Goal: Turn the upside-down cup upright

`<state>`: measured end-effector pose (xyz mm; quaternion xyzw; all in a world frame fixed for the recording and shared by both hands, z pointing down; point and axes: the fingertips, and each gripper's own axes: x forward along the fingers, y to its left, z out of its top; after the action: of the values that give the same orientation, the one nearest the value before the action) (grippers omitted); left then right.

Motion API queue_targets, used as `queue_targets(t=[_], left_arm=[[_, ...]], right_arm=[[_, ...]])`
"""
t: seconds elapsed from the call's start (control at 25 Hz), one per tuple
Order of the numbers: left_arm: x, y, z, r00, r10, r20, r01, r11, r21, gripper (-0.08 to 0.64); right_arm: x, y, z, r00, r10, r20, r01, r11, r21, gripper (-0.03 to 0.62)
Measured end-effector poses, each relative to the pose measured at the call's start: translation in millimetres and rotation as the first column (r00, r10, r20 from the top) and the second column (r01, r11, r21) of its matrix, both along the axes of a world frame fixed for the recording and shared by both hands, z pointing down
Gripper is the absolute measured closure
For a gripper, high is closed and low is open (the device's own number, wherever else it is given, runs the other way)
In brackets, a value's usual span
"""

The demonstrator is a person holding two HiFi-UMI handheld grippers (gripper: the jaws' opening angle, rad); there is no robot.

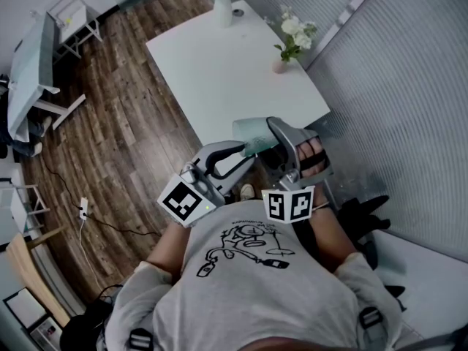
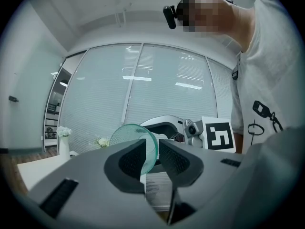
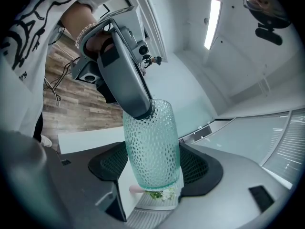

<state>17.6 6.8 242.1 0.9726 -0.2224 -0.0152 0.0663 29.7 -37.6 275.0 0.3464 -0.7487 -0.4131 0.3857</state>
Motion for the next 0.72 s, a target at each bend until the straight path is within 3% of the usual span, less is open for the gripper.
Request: queue_targets(t=[0.2, 0.52, 0.64, 0.72], left_arm=[[-4.5, -4.0, -1.2, 0.999, -0.028, -0.035, 0.027, 0.999, -0.016, 0.42], [-15.8, -14.1, -7.2, 0.994, -0.079, -0.071, 0.078, 0.997, -0.011, 0.333], [-18.7, -17.3, -7.4, 0.992, -0.087, -0.086, 0.086, 0.996, -0.022, 0.314], [-20.4, -19.1, -8.0, 0.991, -0.09, -0.097, 0.088, 0.996, -0.027, 0.299]], right_arm=[[6.7, -3.5, -4.2, 0.998, 0.019, 0.057, -0.019, 1.0, -0.006, 0.241], [10.4, -8.0, -11.5, 0.956, 0.036, 0.29, -0.002, 0.993, -0.117, 0.242], [9.1, -8.5, -13.3, 0.923, 0.042, 0.382, 0.023, 0.986, -0.164, 0.242], [7.8, -8.7, -14.5, 0.882, 0.052, 0.469, 0.055, 0.976, -0.211, 0.242]])
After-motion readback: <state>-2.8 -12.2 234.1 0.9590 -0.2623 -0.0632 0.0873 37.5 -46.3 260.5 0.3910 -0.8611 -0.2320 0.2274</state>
